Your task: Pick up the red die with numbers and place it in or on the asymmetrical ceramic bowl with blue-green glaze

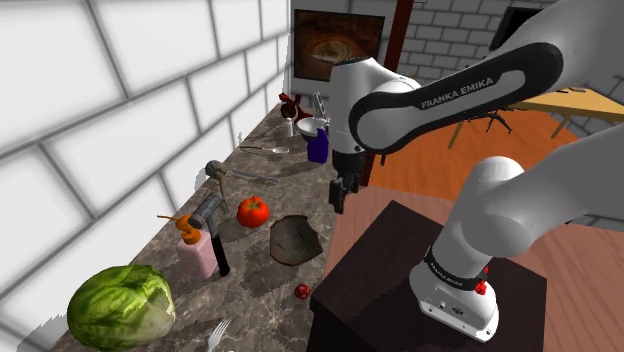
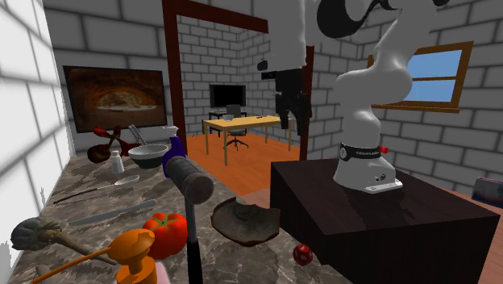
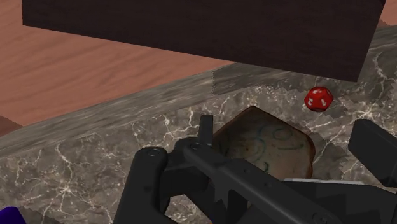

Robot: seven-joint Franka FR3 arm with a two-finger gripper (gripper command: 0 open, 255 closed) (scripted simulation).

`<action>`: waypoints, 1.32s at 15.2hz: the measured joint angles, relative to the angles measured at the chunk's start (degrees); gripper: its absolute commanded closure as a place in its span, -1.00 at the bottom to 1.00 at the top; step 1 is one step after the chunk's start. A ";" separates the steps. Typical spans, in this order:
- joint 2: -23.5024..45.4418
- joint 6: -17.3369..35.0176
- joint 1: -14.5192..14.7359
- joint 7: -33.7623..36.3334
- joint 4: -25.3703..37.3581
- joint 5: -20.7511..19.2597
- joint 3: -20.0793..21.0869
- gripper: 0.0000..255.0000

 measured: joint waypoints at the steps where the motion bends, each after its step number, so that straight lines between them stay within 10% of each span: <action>1: 1.75 2.42 0.70 0.88 -0.39 0.76 1.04 -1.00; 12: 26.95 32.55 4.12 10.50 -2.51 2.59 11.57 -1.00; 17: 41.53 44.50 3.88 23.66 0.60 -10.25 13.58 -1.00; 20: 51.07 49.99 8.97 35.32 4.59 -23.61 7.69 -1.00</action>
